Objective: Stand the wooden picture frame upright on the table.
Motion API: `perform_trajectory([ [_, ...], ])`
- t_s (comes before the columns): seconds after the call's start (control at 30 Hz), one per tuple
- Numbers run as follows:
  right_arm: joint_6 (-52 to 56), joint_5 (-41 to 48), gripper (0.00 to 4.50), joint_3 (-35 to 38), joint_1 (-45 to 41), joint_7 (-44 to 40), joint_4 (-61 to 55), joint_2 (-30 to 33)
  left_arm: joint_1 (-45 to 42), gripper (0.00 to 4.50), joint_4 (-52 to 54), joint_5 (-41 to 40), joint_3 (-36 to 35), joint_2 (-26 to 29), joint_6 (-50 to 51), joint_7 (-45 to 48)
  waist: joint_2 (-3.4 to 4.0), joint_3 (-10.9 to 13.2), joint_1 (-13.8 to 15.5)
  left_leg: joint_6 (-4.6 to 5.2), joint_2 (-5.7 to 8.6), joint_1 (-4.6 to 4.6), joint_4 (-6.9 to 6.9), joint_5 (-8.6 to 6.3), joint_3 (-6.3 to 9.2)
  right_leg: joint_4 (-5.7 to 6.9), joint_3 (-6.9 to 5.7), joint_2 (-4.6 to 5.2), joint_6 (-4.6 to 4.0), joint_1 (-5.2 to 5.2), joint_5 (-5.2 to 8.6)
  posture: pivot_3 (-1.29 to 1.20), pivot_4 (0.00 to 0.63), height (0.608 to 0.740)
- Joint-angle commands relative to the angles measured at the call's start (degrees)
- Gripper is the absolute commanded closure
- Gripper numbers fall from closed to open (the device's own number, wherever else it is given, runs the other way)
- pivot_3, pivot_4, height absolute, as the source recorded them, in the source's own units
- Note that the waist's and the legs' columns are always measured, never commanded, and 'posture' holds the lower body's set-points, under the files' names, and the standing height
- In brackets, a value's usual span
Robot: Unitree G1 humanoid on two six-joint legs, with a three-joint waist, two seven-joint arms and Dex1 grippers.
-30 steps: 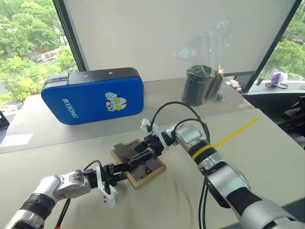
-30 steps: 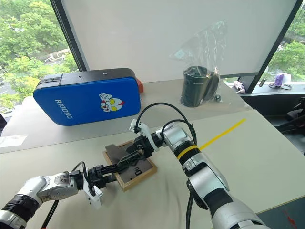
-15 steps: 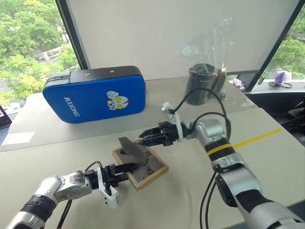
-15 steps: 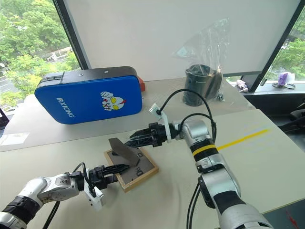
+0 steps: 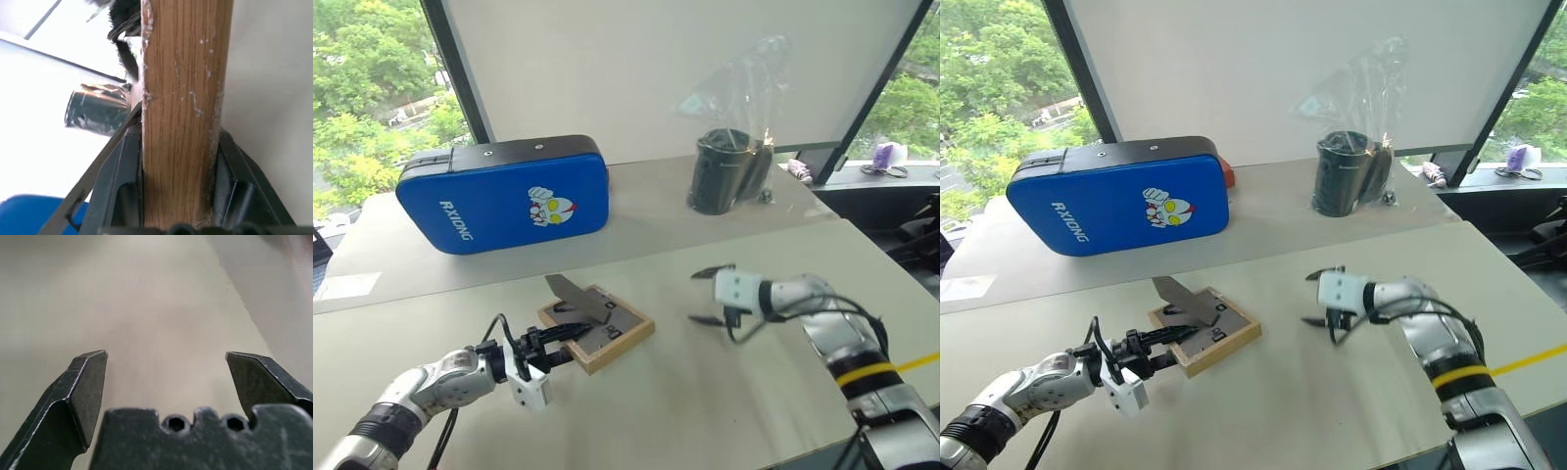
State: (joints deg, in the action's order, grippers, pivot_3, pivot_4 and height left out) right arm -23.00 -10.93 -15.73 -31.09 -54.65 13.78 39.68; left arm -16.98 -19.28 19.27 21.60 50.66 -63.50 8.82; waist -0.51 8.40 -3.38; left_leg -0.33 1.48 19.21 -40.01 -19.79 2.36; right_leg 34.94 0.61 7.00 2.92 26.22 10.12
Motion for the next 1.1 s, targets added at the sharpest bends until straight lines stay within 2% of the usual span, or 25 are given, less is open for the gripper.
perform_trajectory([
  [0.03,-12.42,-5.47,0.02,-2.69,1.14,6.62,-9.86,-3.15,-0.51,3.31,5.81,-10.88,0.03,0.91,2.39,6.16,-0.03,0.01,-0.29,0.0,-0.01,0.0,-0.01,0.0,0.0,0.01,0.01,-0.01,0.0,-0.01,0.0,0.0,0.15,0.74],
  [0.2,-12.54,-8.24,0.02,-2.07,-1.78,12.87,-11.31,-8.22,0.28,3.31,7.67,-15.66,-1.05,-0.32,4.9,12.4,-0.04,0.02,-0.09,0.02,-0.01,0.01,-0.14,0.0,-0.01,0.02,0.04,-0.05,0.01,-0.05,-0.01,0.0,0.15,0.74],
  [0.37,-11.45,-6.67,0.02,-2.31,-3.5,12.68,-10.42,-8.73,0.88,3.31,7.67,-16.69,-2.76,-1.81,5.37,16.06,-0.07,0.04,0.58,0.05,0.0,0.02,-0.16,-0.02,0.02,-0.05,-0.02,-0.06,0.02,-0.08,-0.02,0.0,0.15,0.74],
  [0.47,-11.99,-5.79,0.75,-2.61,-2.92,11.76,-10.64,-7.77,1.54,3.31,7.63,-17.61,-3.89,-2.4,6.26,17.41,-0.08,0.05,0.79,0.06,0.01,0.04,-0.16,-0.02,0.0,-0.1,-0.03,-0.06,0.02,-0.08,-0.02,0.0,0.15,0.74],
  [0.7,-12.19,-4.82,3.19,-2.74,-2.52,10.94,-10.48,-6.72,2.64,3.31,7.7,-18.05,-6.27,-4.1,7.07,19.97,-0.09,0.05,0.76,0.07,0.0,0.03,-0.17,-0.03,-0.02,-0.06,-0.02,-0.07,0.02,-0.09,-0.02,0.0,0.15,0.74],
  [1.0,-7.46,-1.51,3.24,-2.38,-3.47,6.83,-13.62,-6.01,3.79,3.31,9.97,-19.78,-8.85,-6.77,11.65,22.56,-0.09,0.05,0.78,0.08,-0.01,0.01,-0.18,-0.03,-0.05,-0.06,0.0,-0.08,0.02,-0.11,-0.02,0.0,0.15,0.74],
  [1.03,-6.56,-0.96,3.24,-2.15,-3.81,6.12,-13.87,-5.75,3.93,2.33,10.63,-19.98,-9.07,-7.11,12.3,22.75,-0.09,0.05,0.79,0.08,-0.01,0.01,-0.18,-0.03,-0.05,-0.06,0.0,-0.08,0.02,-0.11,-0.02,0.0,0.15,0.74],
  [1.07,-5.93,-0.62,3.24,-1.98,-4.07,5.65,-14.07,-5.51,4.06,2.16,11.2,-19.75,-9.41,-7.48,12.92,22.72,-0.09,0.05,0.79,0.08,-0.01,0.02,-0.19,-0.03,-0.04,-0.06,0.0,-0.08,0.02,-0.11,-0.02,0.0,0.15,0.74],
  [1.1,-5.44,-0.45,3.24,-1.86,-4.25,5.27,-14.23,-5.26,4.21,1.73,11.66,-19.34,-9.87,-7.92,13.71,22.51,-0.09,0.05,0.79,0.08,-0.01,0.02,-0.19,-0.03,-0.04,-0.06,0.0,-0.08,0.02,-0.11,-0.02,0.0,0.15,0.74],
])
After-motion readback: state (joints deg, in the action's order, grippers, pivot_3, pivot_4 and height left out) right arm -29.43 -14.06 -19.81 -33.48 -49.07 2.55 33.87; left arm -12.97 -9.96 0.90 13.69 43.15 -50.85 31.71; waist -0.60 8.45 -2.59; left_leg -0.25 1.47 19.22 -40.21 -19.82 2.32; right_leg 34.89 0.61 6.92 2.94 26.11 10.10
